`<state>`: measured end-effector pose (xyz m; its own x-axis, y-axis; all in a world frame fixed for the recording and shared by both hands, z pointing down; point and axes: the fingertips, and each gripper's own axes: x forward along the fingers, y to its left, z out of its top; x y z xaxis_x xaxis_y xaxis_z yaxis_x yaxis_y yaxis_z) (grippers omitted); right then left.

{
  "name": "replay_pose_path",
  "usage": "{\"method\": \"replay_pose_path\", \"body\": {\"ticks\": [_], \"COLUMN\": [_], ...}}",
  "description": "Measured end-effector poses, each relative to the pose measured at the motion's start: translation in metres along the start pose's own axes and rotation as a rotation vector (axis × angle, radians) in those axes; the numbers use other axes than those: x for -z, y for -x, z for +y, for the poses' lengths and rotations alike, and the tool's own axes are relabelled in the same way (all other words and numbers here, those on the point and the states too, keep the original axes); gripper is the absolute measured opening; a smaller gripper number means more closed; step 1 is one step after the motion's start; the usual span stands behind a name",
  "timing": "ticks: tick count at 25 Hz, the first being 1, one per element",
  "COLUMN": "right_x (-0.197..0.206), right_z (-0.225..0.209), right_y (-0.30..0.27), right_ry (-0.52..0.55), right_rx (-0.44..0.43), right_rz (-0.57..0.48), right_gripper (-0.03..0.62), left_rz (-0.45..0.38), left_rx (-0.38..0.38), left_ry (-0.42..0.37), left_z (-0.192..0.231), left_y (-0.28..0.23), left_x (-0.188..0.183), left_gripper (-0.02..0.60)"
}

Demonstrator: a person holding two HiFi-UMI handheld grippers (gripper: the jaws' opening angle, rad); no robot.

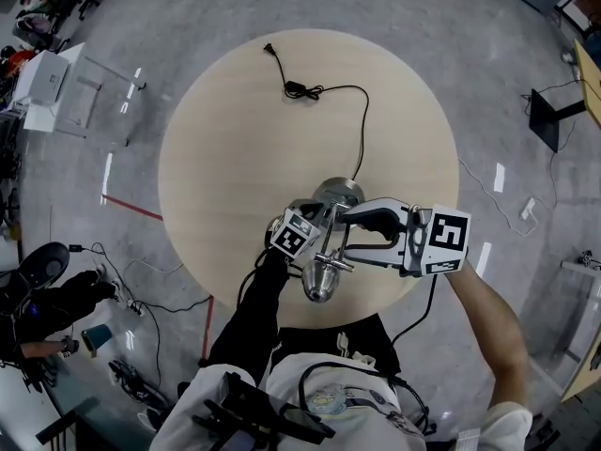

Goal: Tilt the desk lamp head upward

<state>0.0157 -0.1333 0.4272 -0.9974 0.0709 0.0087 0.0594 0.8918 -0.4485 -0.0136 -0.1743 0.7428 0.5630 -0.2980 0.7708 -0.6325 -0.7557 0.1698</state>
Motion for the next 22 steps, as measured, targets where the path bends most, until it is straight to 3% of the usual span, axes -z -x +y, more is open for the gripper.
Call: {"method": "replay_pose_path", "body": {"ticks": [9,19,22], "right_x": [-0.006,-0.001,0.0], "right_z": [-0.003,-0.002,0.0], "right_y": [0.0,-0.001,0.005], "right_ry": [-0.06,0.08,0.141], "right_rx": [-0.013,0.039,0.082], "right_rz": [-0.046,0.085,0.123], "right_gripper": [0.178,0.178,0.179], "left_rz": [-0.008,-0.011,-0.074], "left_rx": [0.0,-0.014,-0.056], "left_ry": [0.003,0.023,0.04], "left_z": [0.0,0.004,0.012], "left_y": [0.003,0.005,0.015], "left_x": [0.001,-0.001,-0.014], "left_gripper": [-0.009,-0.01,-0.009]}}
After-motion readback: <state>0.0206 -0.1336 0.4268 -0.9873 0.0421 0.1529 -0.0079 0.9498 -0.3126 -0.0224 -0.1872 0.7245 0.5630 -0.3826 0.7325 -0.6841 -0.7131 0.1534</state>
